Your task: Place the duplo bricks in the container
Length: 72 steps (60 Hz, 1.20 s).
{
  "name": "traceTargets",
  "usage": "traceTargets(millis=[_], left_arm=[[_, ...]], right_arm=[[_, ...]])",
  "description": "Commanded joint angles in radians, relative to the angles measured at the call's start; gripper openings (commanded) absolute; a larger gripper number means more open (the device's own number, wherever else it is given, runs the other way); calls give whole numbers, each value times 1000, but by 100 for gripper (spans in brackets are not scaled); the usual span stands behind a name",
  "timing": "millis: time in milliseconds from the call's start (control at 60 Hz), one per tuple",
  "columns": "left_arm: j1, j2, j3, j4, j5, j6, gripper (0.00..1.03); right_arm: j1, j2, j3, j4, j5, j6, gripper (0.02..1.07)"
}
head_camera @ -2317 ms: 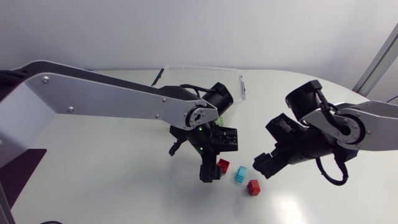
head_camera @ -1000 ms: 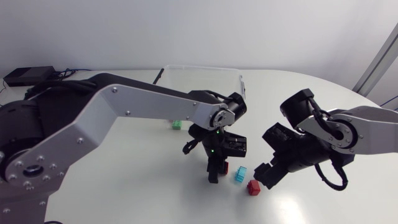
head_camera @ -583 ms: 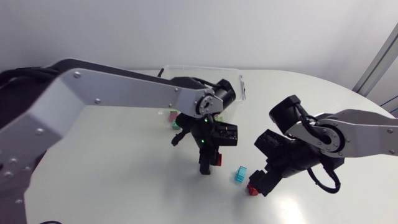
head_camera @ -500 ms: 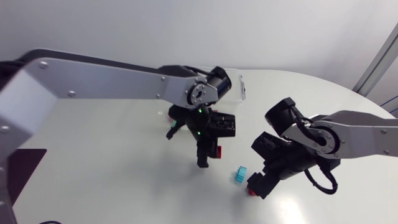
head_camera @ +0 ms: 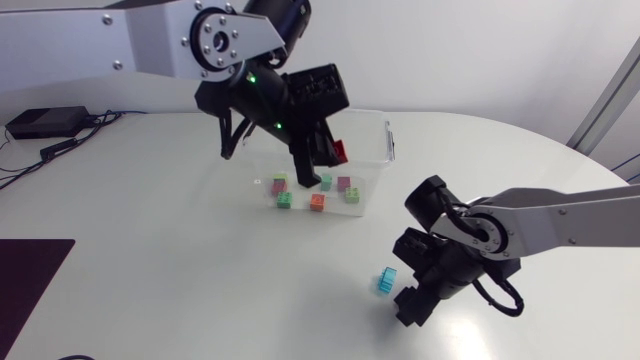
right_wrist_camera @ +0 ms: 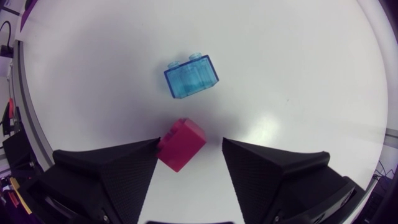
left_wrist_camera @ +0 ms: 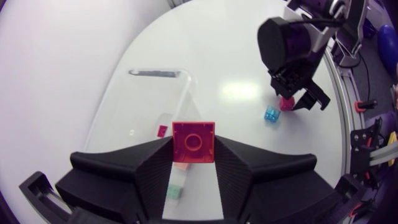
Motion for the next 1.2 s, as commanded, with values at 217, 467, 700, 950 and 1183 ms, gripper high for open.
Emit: traceTargets(millis=[217,467,700,950,1183], left_arm=[[94,-4,17,261,15,-185,32],[146,123,51,395,-62,-269,34],[157,218,82,413,-129,-297,93],[164,184,34,415,-154,-317,99],[169,48,-47,398,-154,-320,99]], right_arm=[[-3,-20,-12,4,21,22,40],[-67,-164,28,-85,66,2,40],[-107,-216,138,-134,69,-1,40],[-109,-198,259,-171,76,16,40],[-53,-157,158,-160,81,39,41]])
